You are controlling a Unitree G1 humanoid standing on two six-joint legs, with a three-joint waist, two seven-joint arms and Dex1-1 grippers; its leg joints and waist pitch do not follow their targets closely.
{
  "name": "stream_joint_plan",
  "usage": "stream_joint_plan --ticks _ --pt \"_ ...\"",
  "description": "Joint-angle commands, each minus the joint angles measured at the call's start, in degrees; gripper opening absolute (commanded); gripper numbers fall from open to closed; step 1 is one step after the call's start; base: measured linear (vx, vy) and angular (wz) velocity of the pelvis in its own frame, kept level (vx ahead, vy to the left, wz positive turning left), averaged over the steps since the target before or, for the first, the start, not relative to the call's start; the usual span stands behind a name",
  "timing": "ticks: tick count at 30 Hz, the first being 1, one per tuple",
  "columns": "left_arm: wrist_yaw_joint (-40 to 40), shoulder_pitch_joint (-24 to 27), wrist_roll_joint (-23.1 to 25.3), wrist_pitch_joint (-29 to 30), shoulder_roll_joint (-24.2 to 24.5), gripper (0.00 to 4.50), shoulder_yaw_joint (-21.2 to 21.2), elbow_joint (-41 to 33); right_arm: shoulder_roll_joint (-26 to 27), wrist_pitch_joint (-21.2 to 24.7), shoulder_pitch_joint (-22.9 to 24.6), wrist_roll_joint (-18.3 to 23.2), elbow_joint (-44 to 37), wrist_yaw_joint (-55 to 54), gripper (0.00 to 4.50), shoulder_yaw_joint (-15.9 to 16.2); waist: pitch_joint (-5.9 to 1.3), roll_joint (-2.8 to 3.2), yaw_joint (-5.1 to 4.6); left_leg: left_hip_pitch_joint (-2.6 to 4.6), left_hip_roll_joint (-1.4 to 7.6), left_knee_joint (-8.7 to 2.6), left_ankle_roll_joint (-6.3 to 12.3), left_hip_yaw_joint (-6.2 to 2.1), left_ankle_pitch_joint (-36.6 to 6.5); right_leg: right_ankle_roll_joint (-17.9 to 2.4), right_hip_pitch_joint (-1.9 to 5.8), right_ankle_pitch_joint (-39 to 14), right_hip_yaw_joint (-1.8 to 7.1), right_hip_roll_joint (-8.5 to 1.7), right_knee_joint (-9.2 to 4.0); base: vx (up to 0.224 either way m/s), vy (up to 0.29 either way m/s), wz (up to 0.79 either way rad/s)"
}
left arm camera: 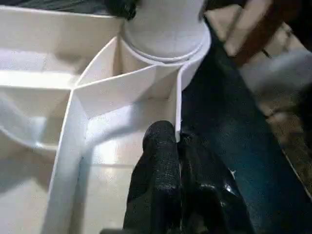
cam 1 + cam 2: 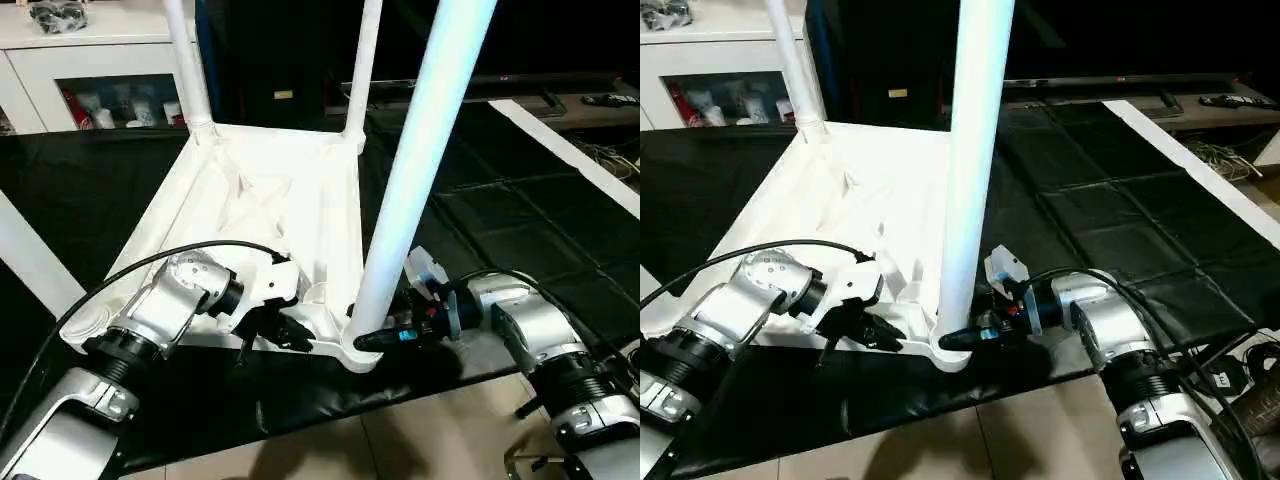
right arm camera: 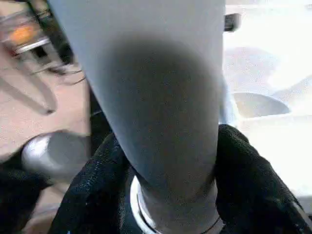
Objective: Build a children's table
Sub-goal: Rotate leg to tighten
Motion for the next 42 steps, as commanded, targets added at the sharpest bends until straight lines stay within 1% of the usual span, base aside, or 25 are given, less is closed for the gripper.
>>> stream_joint_plan --ticks 1,4,6,7,8,9,10,11,12,13,14,16,19,20,21,23,25,28,29,30,32,34,37,39,42 --pt "3.1 -1.0 0.2 1.6 -2.8 0.0 -0.4 1.0 1.8 0.4 -1.0 -0.6 1.3 -4.9 2.08 -0.6 -3.2 0.03 -0.53 -0.68 0.05 -4.24 1.95 1.07 -6.9 -11.7 3.47 -13.3 2.91 -2.57 -4.67 0.0 0.0 0.0" --pt "10.5 -2.6 -0.1 4.3 -6.1 0.0 2.6 4.0 4.6 0.8 -1.5 -1.8 3.7 -14.1 2.03 -2.8 -3.13 -0.03 -0.91 -0.61 -0.04 -4.32 1.27 0.93 -7.9 -10.3 3.33 -16.9 2.82 -2.63 -5.11 0.0 0.0 0.0" --pt "16.0 -3.5 -0.7 7.4 -9.2 0.0 4.6 5.2 7.3 2.1 -2.1 -2.3 4.8 -21.5 2.01 -4.2 -3.03 -0.22 -1.37 -0.85 -0.18 -4.39 0.73 0.88 -8.1 -9.2 3.4 -19.0 2.7 -2.5 -5.27 0.0 0.0 0.0" --pt "16.0 -3.5 -0.7 7.4 -9.2 0.0 4.6 5.2 7.3 2.1 -2.1 -2.3 4.8 -21.5 2.01 -4.2 -3.12 -0.27 -1.81 -1.19 -0.28 -4.5 0.39 0.62 -8.0 -8.3 3.69 -20.5 2.47 -2.55 -5.4 0.0 0.0 0.0" --pt "18.0 -3.8 -1.0 8.8 -10.7 0.0 5.3 5.3 8.6 2.5 -2.4 -2.6 5.3 -24.8 2.0 -4.8 -3.21 -0.19 -1.92 -1.15 -0.29 -4.47 0.49 0.63 -8.0 -8.2 3.64 -20.4 2.5 -2.56 -5.44 0.0 0.0 0.0" --pt "19.6 -4.0 -1.3 9.9 -11.9 0.0 5.9 5.4 9.7 2.8 -2.7 -2.7 5.8 -27.3 1.99 -5.2 -3.17 -0.27 -2.36 -1.11 -0.31 -4.38 0.84 0.71 -7.8 -8.6 3.44 -19.0 2.6 -2.45 -5.44 0.0 0.0 0.0" --pt "19.6 -4.0 -1.3 9.9 -11.9 0.0 5.9 5.4 9.7 2.8 -2.7 -2.7 5.8 -27.3 1.99 -5.2 -3.18 -0.3 -2.57 -1.16 -0.32 -4.38 1.07 0.7 -7.8 -8.9 3.44 -18.6 2.6 -2.44 -5.47 0.0 0.0 0.0" --pt "21.8 -4.3 -2.1 11.6 -14.1 0.0 6.9 5.4 11.3 2.6 -3.7 -3.7 7.2 -31.9 1.98 -5.6 -3.31 -0.41 -2.78 -1.33 -0.39 -4.29 1.64 0.67 -7.5 -9.1 3.63 -17.9 2.54 -2.39 -5.41 0.0 0.0 0.0" --pt "23.8 -4.5 -2.9 13.3 -16.1 0.0 7.9 5.2 12.9 2.7 -4.7 -4.1 8.6 -36.1 1.98 -6.4 -3.3 0.04 -3.0 -1.18 -0.29 -4.28 1.49 0.69 -6.8 -10.1 3.37 -16.4 2.61 -2.45 -5.16 0.0 0.0 0.0" --pt "24.9 -4.6 -3.4 14.4 -17.3 0.0 8.5 5.1 13.9 2.8 -5.4 -4.4 9.6 -38.6 1.98 -6.8 -3.37 -0.1 -3.45 -1.45 -0.37 -4.22 1.33 0.66 -6.2 -10.5 3.59 -15.4 2.53 -2.39 -5.07 0.0 0.0 0.0" --pt "24.9 -4.6 -3.4 14.4 -17.3 0.0 8.5 5.1 13.9 2.8 -5.4 -4.4 9.6 -38.6 1.98 -6.8 -3.37 -0.14 -3.53 -1.46 -0.44 -4.23 1.47 0.67 -6.1 -10.5 3.6 -15.4 2.47 -2.32 -5.17 0.0 0.0 0.0" --pt "27.9 -4.8 -3.8 15.6 -20.5 0.0 9.2 5.2 17.2 3.3 -7.5 -4.5 11.9 -45.1 1.98 -8.3 -3.38 -0.1 -3.95 -1.59 -0.39 -4.21 2.02 0.62 -6.0 -10.8 3.62 -14.4 2.52 -2.27 -5.01 0.0 0.0 0.0" --pt "29.8 -5.0 -3.5 15.6 -22.1 0.0 9.3 5.7 19.0 3.5 -8.6 -5.5 13.2 -48.6 1.98 -8.4 -3.52 -0.08 -4.16 -1.45 -0.38 -4.13 2.82 0.72 -4.8 -12.0 3.58 -11.0 2.59 -2.22 -4.79 0.0 0.0 0.0" --pt "30.3 -4.9 -3.0 15.2 -22.1 0.0 9.2 5.9 19.2 3.5 -8.6 -5.5 13.2 -48.3 1.98 -8.5 -3.55 -0.28 -4.14 -1.44 -0.39 -4.15 3.12 0.75 -4.3 -12.4 3.64 -9.9 2.57 -2.17 -4.76 0.0 0.0 0.0" --pt "30.3 -4.9 -2.9 15.2 -22.0 0.0 9.2 5.8 19.2 3.4 -8.5 -5.5 13.1 -48.1 2.33 -8.5 -3.55 -0.11 -4.0 -1.32 -0.36 -4.15 3.62 0.81 -4.0 -12.8 3.63 -9.0 2.63 -2.23 -4.72 0.0 0.0 0.0" --pt "30.5 -4.6 -2.0 14.9 -21.1 0.0 9.1 5.7 18.8 3.4 -7.7 -5.5 12.4 -46.4 2.68 -8.3 -3.51 -0.11 -3.92 -1.29 -0.26 -4.21 4.14 0.84 -4.0 -13.3 3.66 -7.9 2.65 -2.23 -4.64 0.0 0.0 0.0" --pt "29.8 -4.2 -1.1 14.4 -19.4 0.0 9.0 5.3 17.6 3.3 -6.1 -5.2 11.0 -44.1 2.77 -8.2 -3.52 -0.02 -3.62 -1.01 -0.21 -4.18 4.51 0.98 -4.0 -13.8 3.53 -7.3 2.76 -2.3 -4.69 0.0 0.0 0.0" --pt "28.6 -3.8 -0.4 13.6 -17.9 0.0 8.6 5.0 16.4 2.9 -5.0 -4.9 9.8 -42.2 3.05 -8.3 -3.51 0.0 -3.4 -1.07 -0.12 -4.27 4.55 0.94 -3.7 -13.9 3.68 -6.5 2.76 -2.36 -4.53 0.0 0.0 0.0" --pt "28.0 -3.6 -0.3 13.7 -17.2 0.0 8.4 4.7 15.7 2.5 -4.5 -4.6 9.2 -41.0 3.14 -8.4 -3.49 0.32 -3.18 -1.02 -0.09 -4.27 4.66 0.92 -3.9 -13.9 3.72 -6.1 2.79 -2.37 -4.53 0.0 0.0 0.0" --pt "27.0 -3.3 -0.5 13.8 -16.6 0.0 8.4 4.3 14.8 2.3 -4.0 -4.2 8.4 -39.3 3.2 -8.4 -3.54 0.19 -3.17 -1.03 -0.05 -4.26 4.77 0.92 -3.7 -13.9 3.75 -5.6 2.79 -2.38 -4.5 0.0 0.0 0.0" --pt "25.7 -3.0 -0.8 13.7 -15.9 0.0 8.2 3.9 13.8 2.0 -3.4 -3.8 7.5 -37.4 3.37 -8.3 -3.58 0.23 -3.03 -1.02 0.0 -4.26 5.16 0.94 -3.7 -14.6 3.83 -4.2 2.81 -2.37 -4.37 0.0 0.0 0.0" --pt "23.3 -2.4 -1.1 13.0 -14.6 0.0 7.6 3.2 11.9 1.5 -2.5 -3.2 6.0 -34.2 3.59 -8.0 -3.57 0.21 -2.78 -0.91 0.03 -4.29 5.07 0.95 -3.6 -14.8 3.84 -4.0 2.81 -2.39 -4.35 0.0 0.0 0.0" --pt "18.6 -1.7 -1.0 11.3 -11.9 0.0 6.1 2.3 8.3 1.2 -0.9 -1.9 3.5 -27.8 3.66 -7.8 -3.46 0.29 -2.44 -0.83 0.11 -4.36 5.1 1.01 -4.7 -14.7 3.73 -4.9 2.85 -2.39 -4.45 0.0 0.0 0.0" --pt "16.1 -1.4 -0.9 10.3 -10.5 0.0 5.3 2.1 6.5 1.4 -0.2 -1.3 2.1 -24.4 3.93 -7.4 -3.56 0.32 -2.08 -0.66 0.19 -4.34 5.17 1.01 -4.7 -14.8 3.72 -4.5 2.84 -2.37 -4.35 0.0 0.0 0.0" --pt "7.5 -0.8 -0.5 6.3 -6.2 0.0 2.6 1.0 1.1 2.0 1.8 -0.1 -3.2 -13.5 4.19 -5.3 -3.55 0.3 -1.45 -0.68 0.35 -4.31 5.64 1.02 -3.6 -14.8 3.75 -3.1 2.92 -2.4 -4.18 0.0 0.0 0.0"
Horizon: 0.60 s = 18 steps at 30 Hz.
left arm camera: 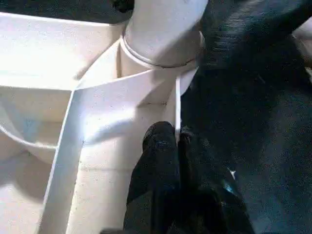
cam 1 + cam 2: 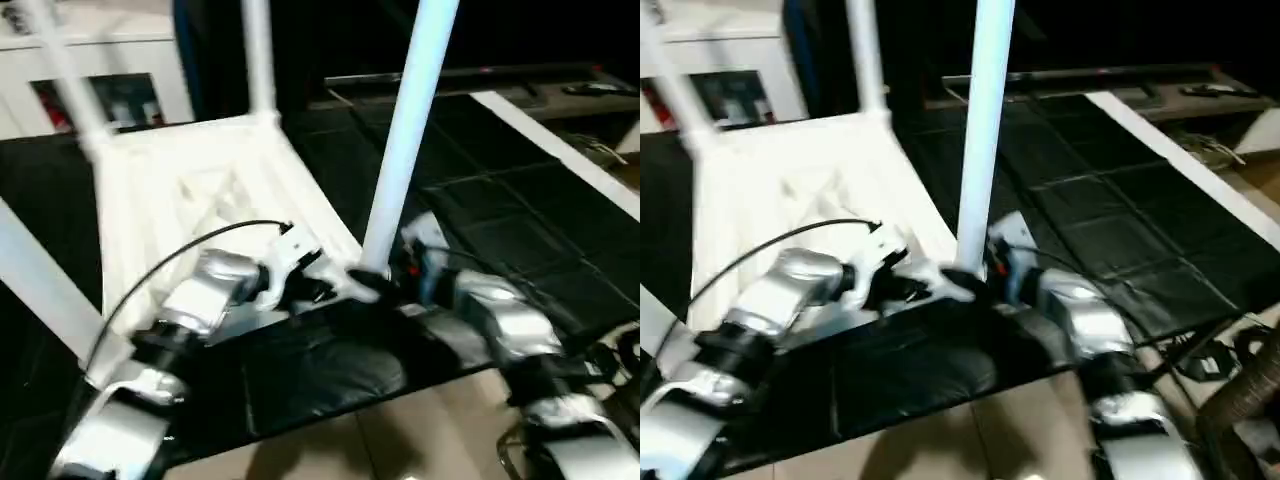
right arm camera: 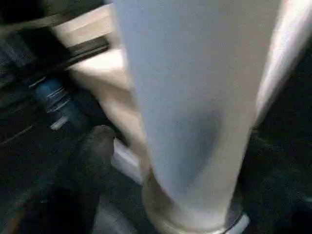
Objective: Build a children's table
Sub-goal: Rotate leg to tighten
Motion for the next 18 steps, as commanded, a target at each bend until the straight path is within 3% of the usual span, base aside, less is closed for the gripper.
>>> stream_joint_plan --ticks 1,4,9,11,12,15,18 --pt "-6.3 0.4 -0.3 -2.1 0.5 0.0 -2.8 -1.6 -2.0 0.5 0.4 1.1 -3.1 5.5 4.19 1.1 -3.68 0.33 -0.14 -0.48 0.25 -3.52 5.73 0.91 -3.7 -15.2 4.03 -2.7 2.9 -2.55 -3.3 0.0 0.0 0.0" --pt "-15.6 1.4 -1.6 -3.3 4.1 0.0 -5.6 -4.7 -5.1 1.5 0.4 3.1 -6.1 13.0 4.19 1.8 -3.59 0.39 -0.03 -0.5 0.35 -3.52 5.78 1.06 -3.4 -15.6 3.88 -1.9 2.85 -2.47 -3.15 0.0 0.0 0.0" --pt "-19.7 1.0 -1.6 -5.1 5.4 0.0 -7.7 -5.6 -6.8 -0.1 -0.7 3.2 -5.7 17.0 4.19 2.7 -3.58 0.54 0.79 -0.3 0.54 -3.49 5.03 1.22 -4.1 -16.5 3.6 -2.6 2.86 -2.64 -3.09 0.0 0.0 0.0" --pt "-20.6 0.6 -1.0 -6.6 5.7 0.0 -8.7 -5.1 -7.4 0.1 -1.2 3.2 -5.4 18.7 4.19 3.5 -3.63 0.33 0.97 -0.34 0.46 -3.53 4.53 1.19 -4.9 -15.8 3.72 -4.2 2.82 -2.67 -3.23 0.0 0.0 0.0" --pt "-21.1 0.4 -0.7 -7.1 5.9 0.0 -9.2 -5.0 -7.7 0.2 -1.4 3.1 -5.4 19.6 3.84 3.9 -3.62 0.32 1.0 -0.27 0.49 -3.55 4.4 1.23 -5.2 -15.7 3.67 -4.5 2.86 -2.67 -3.28 0.0 0.0 0.0" --pt "-22.7 0.3 0.0 -8.4 6.2 0.0 -10.0 -5.2 -8.1 0.7 -1.8 2.9 -5.4 21.9 3.8 4.9 -3.7 0.36 1.05 -0.25 0.51 -3.52 4.12 1.23 -5.2 -15.8 3.64 -3.4 2.92 -2.61 -3.11 0.0 0.0 0.0" --pt "-23.1 0.0 0.4 -9.1 6.2 0.0 -10.4 -5.0 -8.0 0.2 -1.9 2.6 -5.3 23.4 3.43 5.7 -3.73 0.32 1.06 -0.51 0.47 -3.5 4.06 1.14 -4.7 -15.3 3.79 -3.8 2.86 -2.68 -3.12 0.0 0.0 0.0"
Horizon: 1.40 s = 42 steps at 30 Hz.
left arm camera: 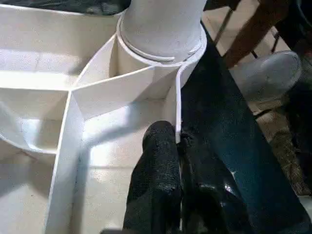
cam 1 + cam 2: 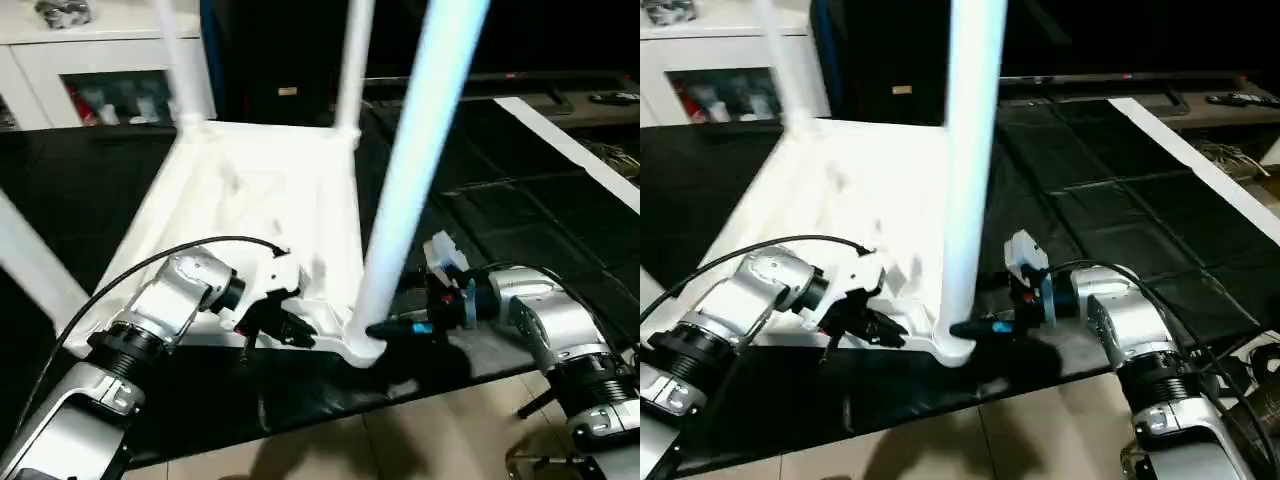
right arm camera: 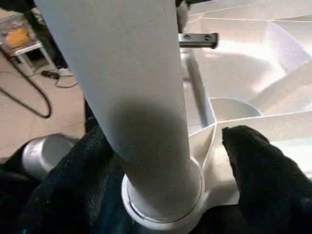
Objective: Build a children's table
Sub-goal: Rotate leg to tighten
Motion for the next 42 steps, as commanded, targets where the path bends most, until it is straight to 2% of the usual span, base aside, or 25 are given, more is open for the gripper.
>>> stream_joint_plan --ticks 1,4,11,14,20,24,27,29,30,31,32,33,34,35,38,41,42 --pt "-4.6 -0.9 0.6 -1.2 -0.9 0.0 -3.3 -1.3 -0.7 -0.6 -1.3 -0.5 -0.3 0.6 3.4 0.2 -3.73 0.31 -0.4 -0.22 0.43 -3.67 3.69 1.03 -4.9 -15.3 3.78 -3.8 2.83 -2.54 -3.2 0.0 0.0 0.0" --pt "-3.7 -1.8 0.9 -2.4 -1.5 0.0 -3.3 0.5 -0.4 -0.4 -1.5 -0.7 0.1 2.6 3.13 2.0 -3.81 0.16 -0.31 -0.22 0.38 -3.56 3.89 1.04 -4.2 -15.3 3.75 -3.2 2.82 -2.53 -3.1 0.0 0.0 0.0" --pt "-3.1 -1.9 1.0 -3.2 -1.7 0.0 -3.1 1.3 0.5 -0.7 -1.6 -1.1 0.9 3.3 2.67 2.9 -3.92 0.16 -0.18 -0.22 0.47 -3.48 3.96 1.07 -3.9 -15.8 3.66 -2.2 2.81 -2.54 -2.94 0.0 0.0 0.0" --pt "-2.8 -1.9 1.2 -3.6 -1.9 0.0 -3.1 1.8 0.7 -0.6 -1.5 -1.0 1.0 3.7 2.29 3.2 -3.89 0.12 -0.19 -0.41 0.45 -3.5 3.94 0.98 -3.7 -15.3 3.8 -2.7 2.77 -2.61 -2.94 0.0 0.0 0.0" --pt "-1.9 -2.0 1.2 -3.7 -2.2 0.0 -2.9 2.5 0.6 0.1 -1.3 -0.4 0.6 4.0 2.09 3.4 -3.91 0.14 -0.15 -0.4 0.4 -3.45 3.84 1.02 -4.0 -15.1 3.79 -3.0 2.78 -2.57 -2.99 0.0 0.0 0.0" --pt "2.9 -2.3 0.4 -0.5 -3.9 0.0 -0.3 4.0 2.2 4.5 0.8 1.3 -1.6 -0.2 2.07 1.3 -3.78 0.32 -0.08 -0.18 0.45 -3.52 3.51 1.07 -4.8 -15.0 3.62 -3.9 2.83 -2.51 -3.18 0.0 0.0 0.0" --pt "7.3 -2.8 0.4 2.0 -5.6 0.0 1.2 4.6 4.6 5.6 1.7 0.6 -1.9 -6.8 2.07 0.1 -3.59 0.31 -0.25 -0.36 0.32 -3.79 2.69 1.0 -6.7 -13.8 3.79 -7.9 2.81 -2.62 -3.69 0.0 0.0 0.0" --pt "13.5 -3.6 -0.4 5.5 -8.8 0.0 3.7 5.8 8.7 6.3 1.7 -1.1 -0.3 -17.5 2.07 -1.8 -3.32 0.33 -0.7 -0.35 0.11 -4.02 0.96 0.85 -9.6 -11.4 3.69 -14.9 2.73 -2.76 -4.42 0.0 0.0 0.0" --pt "15.4 -3.9 -0.9 6.7 -10.0 0.0 4.7 6.2 10.2 6.4 1.6 -1.5 0.4 -21.0 2.06 -2.6 -3.11 0.13 -1.04 -0.33 -0.12 -4.23 0.03 0.74 -10.8 -9.5 3.61 -19.9 2.54 -2.8 -5.0 0.0 0.0 0.0" --pt "16.9 -4.1 -1.4 7.6 -11.1 0.0 5.5 6.5 11.4 6.7 1.3 -1.8 1.1 -23.8 2.05 -3.2 -3.13 0.05 -1.29 -0.42 -0.15 -4.28 -0.39 0.63 -11.0 -8.7 3.68 -21.6 2.48 -2.82 -5.09 0.0 0.0 0.0" --pt "16.9 -4.1 -1.4 7.6 -11.1 0.0 5.5 6.5 11.4 6.7 1.3 -1.8 1.1 -23.8 2.04 -3.2 -3.09 -0.08 -1.74 -0.72 -0.36 -4.37 -0.59 0.45 -11.6 -7.0 3.88 -24.9 2.22 -2.76 -5.51 0.0 0.0 0.0" --pt "19.6 -4.5 -2.1 9.1 -13.0 0.0 6.7 7.0 13.8 6.8 0.5 -2.9 2.9 -29.6 2.04 -4.1 -3.15 0.04 -1.91 -0.79 -0.35 -4.42 -0.47 0.38 -11.6 -6.6 3.96 -25.4 2.23 -2.84 -5.62 0.0 0.0 0.0" --pt "20.7 -4.7 -2.4 9.8 -13.9 0.0 7.2 7.3 14.9 6.7 0.1 -3.5 3.8 -32.4 2.04 -4.4 -3.09 0.03 -2.55 -1.14 -0.44 -4.45 -0.5 0.3 -11.3 -6.0 3.95 -25.5 2.17 -2.74 -5.65 0.0 0.0 0.0" --pt "23.8 -5.2 -2.8 11.0 -16.0 0.0 8.5 8.0 17.2 7.1 -0.8 -4.4 5.5 -37.4 2.04 -5.2 -3.08 0.09 -3.28 -1.11 -0.64 -4.38 -0.53 0.24 -11.8 -5.7 3.79 -26.6 2.01 -2.65 -5.87 0.0 0.0 0.0" --pt "29.8 -6.5 -3.3 11.9 -19.9 0.0 10.6 10.3 21.3 7.3 -3.1 -5.3 8.8 -45.1 2.02 -6.4 -3.13 -0.15 -4.22 -1.0 -0.89 -4.18 -0.13 0.15 -12.3 -5.1 3.57 -28.0 1.81 -2.53 -6.27 0.0 0.0 0.0" --pt "32.7 -7.4 -3.2 11.7 -21.8 0.0 11.8 11.8 23.3 7.5 -4.9 -6.3 10.7 -49.4 2.01 -7.1 -3.2 0.01 -4.59 -0.8 -0.89 -4.15 0.95 0.19 -12.0 -6.2 3.33 -25.7 1.88 -2.29 -6.29 0.0 0.0 0.0" --pt "33.4 -7.8 -2.9 11.7 -22.3 0.0 12.2 12.2 24.1 7.2 -5.5 -6.5 11.5 -50.2 2.01 -7.3 -3.34 -0.05 -4.55 -0.7 -0.76 -4.15 1.55 0.31 -10.9 -7.4 3.29 -22.5 2.07 -2.25 -5.95 0.0 0.0 0.0"
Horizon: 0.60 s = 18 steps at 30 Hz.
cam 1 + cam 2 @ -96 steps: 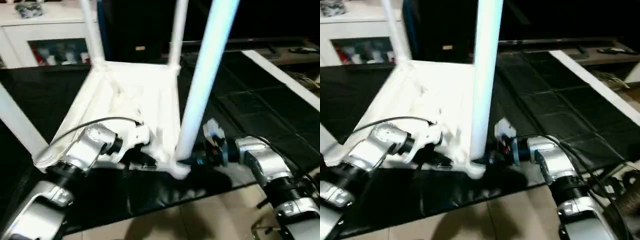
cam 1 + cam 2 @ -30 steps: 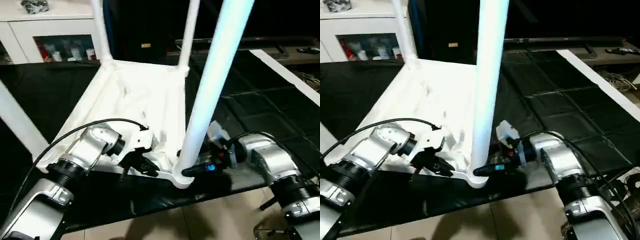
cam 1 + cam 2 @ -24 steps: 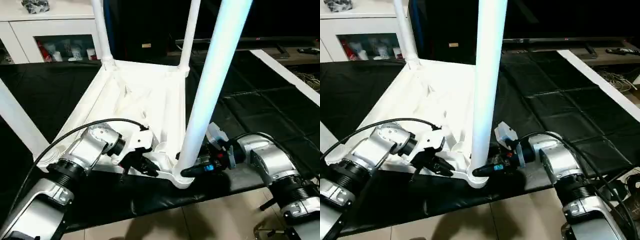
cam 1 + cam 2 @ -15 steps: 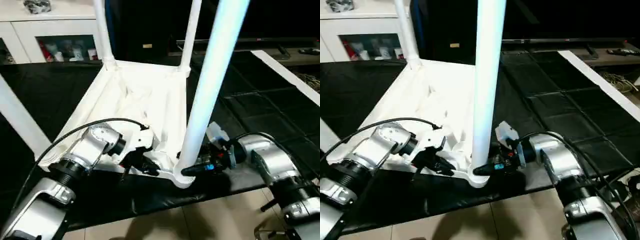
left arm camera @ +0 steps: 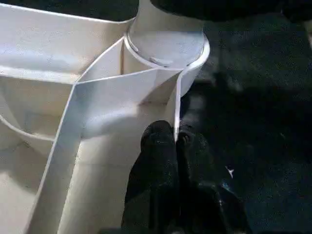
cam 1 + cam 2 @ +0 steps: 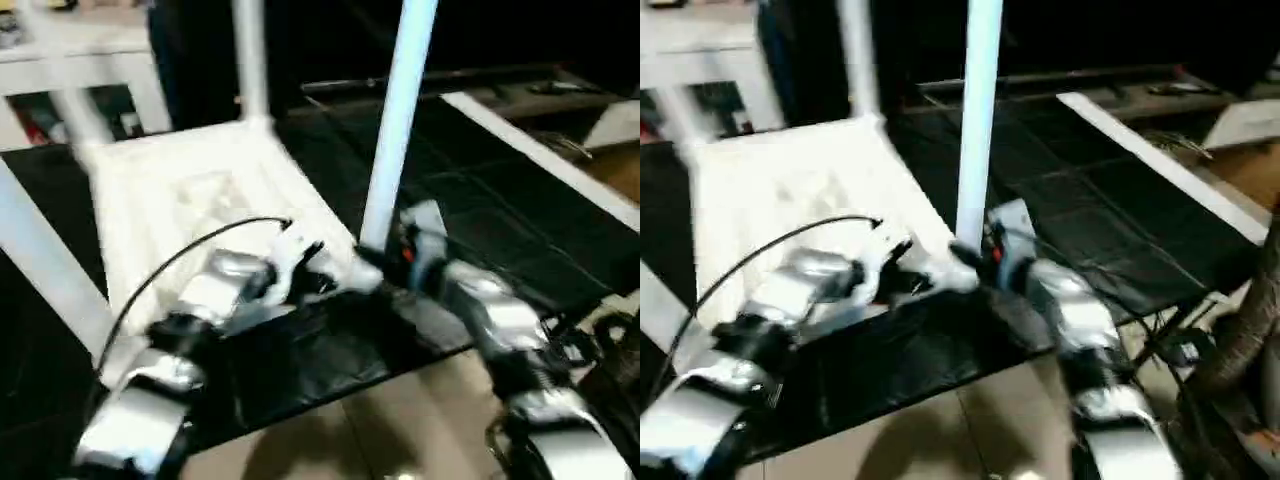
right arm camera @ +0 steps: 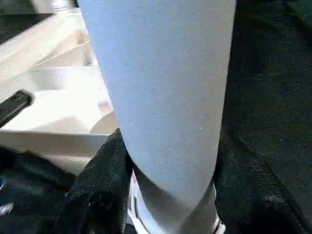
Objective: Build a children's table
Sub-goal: Rotate leg to tighten
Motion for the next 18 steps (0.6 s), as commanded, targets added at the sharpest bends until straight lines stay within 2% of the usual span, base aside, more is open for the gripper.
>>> stream_joint_plan --ticks 1,2,3,4,5,9,10,12,14,16,18 --pt "-0.6 -2.8 -3.9 -1.0 -5.6 0.0 -1.4 -1.0 6.1 2.3 -1.1 0.0 3.5 0.3 2.01 4.6 -3.25 -0.1 0.63 -1.24 -0.62 -4.0 2.16 0.77 -11.1 -8.4 3.18 -21.7 2.32 -2.34 -5.56 0.0 0.0 0.0" --pt "-0.3 -2.9 -3.6 -0.9 -5.9 0.0 -1.2 -0.9 6.5 1.9 -1.3 -0.2 3.9 -0.2 2.01 4.5 -3.24 -0.09 0.62 -1.26 -0.61 -3.99 2.31 0.83 -10.9 -8.8 3.17 -20.8 2.35 -2.31 -5.49 0.0 0.0 0.0" --pt "0.1 -3.0 -3.1 -1.0 -5.9 0.0 -0.9 -0.9 7.0 2.2 -1.5 0.1 4.1 -0.3 2.33 3.9 -3.26 -0.05 0.58 -1.33 -0.55 -4.03 2.42 0.82 -10.7 -9.5 3.31 -19.2 2.38 -2.32 -5.29 0.0 0.0 0.0" --pt "0.1 -3.1 -2.8 -1.2 -5.8 0.0 -0.9 -0.8 7.1 2.2 -1.5 0.1 4.3 -0.6 2.33 3.7 -3.31 -0.15 0.68 -1.26 -0.54 -3.99 2.77 0.93 -10.1 -10.1 3.38 -17.7 2.48 -2.37 -5.15 0.0 0.0 0.0" --pt "0.0 -3.0 -2.4 -1.6 -5.4 0.0 -1.1 -0.8 7.0 2.1 -1.3 -0.1 4.2 -0.6 2.66 3.7 -3.29 -0.06 0.76 -1.24 -0.45 -4.06 3.0 0.91 -9.6 -10.6 3.39 -16.4 2.52 -2.38 -5.0 0.0 0.0 0.0" --pt "-0.8 -2.7 -1.4 -3.1 -4.5 0.0 -1.8 -0.5 6.3 0.9 -0.7 -0.3 3.6 0.3 2.94 3.9 -3.36 0.12 1.06 -1.09 -0.4 -4.05 3.38 1.08 -8.6 -11.7 3.5 -14.2 2.63 -2.44 -4.87 0.0 0.0 0.0" --pt "-1.0 -2.5 -0.9 -3.8 -4.1 0.0 -2.1 -0.3 6.0 0.4 -0.4 -0.4 3.1 0.7 3.13 4.0 -3.36 0.25 1.1 -1.07 -0.37 -4.1 3.37 1.06 -8.5 -11.8 3.53 -13.7 2.64 -2.44 -4.84 0.0 0.0 0.0" --pt "-1.8 -2.3 0.2 -5.5 -2.9 0.0 -2.9 0.0 4.4 -2.3 1.0 -1.3 1.3 3.1 3.17 5.3 -3.36 0.17 1.21 -1.12 -0.32 -4.13 3.4 1.05 -8.8 -11.7 3.6 -13.4 2.65 -2.5 -4.83 0.0 0.0 0.0" --pt "-2.1 -2.2 1.3 -7.8 -1.8 0.0 -3.6 0.5 2.2 -1.2 2.7 -0.9 -1.3 6.1 3.34 5.8 -3.32 0.17 1.41 -1.0 -0.32 -4.18 3.67 1.08 -9.0 -11.7 3.64 -13.2 2.67 -2.4 -4.93 0.0 0.0 0.0" --pt "-2.6 -2.3 2.1 -9.4 -0.8 0.0 -4.0 1.1 0.3 0.8 4.5 0.6 -4.0 8.4 3.6 4.4 -3.33 0.12 1.8 -0.93 -0.28 -4.13 4.34 1.15 -8.6 -11.6 3.69 -12.1 2.77 -2.38 -4.9 0.0 0.0 0.0" --pt "-2.6 -2.7 2.9 -10.8 0.4 0.0 -4.1 2.2 -2.6 0.7 7.0 3.0 -7.8 12.2 3.72 2.8 -3.22 0.12 2.36 -0.77 -0.18 -4.25 4.38 1.19 -9.1 -11.4 3.6 -13.2 2.79 -2.5 -5.03 0.0 0.0 0.0"
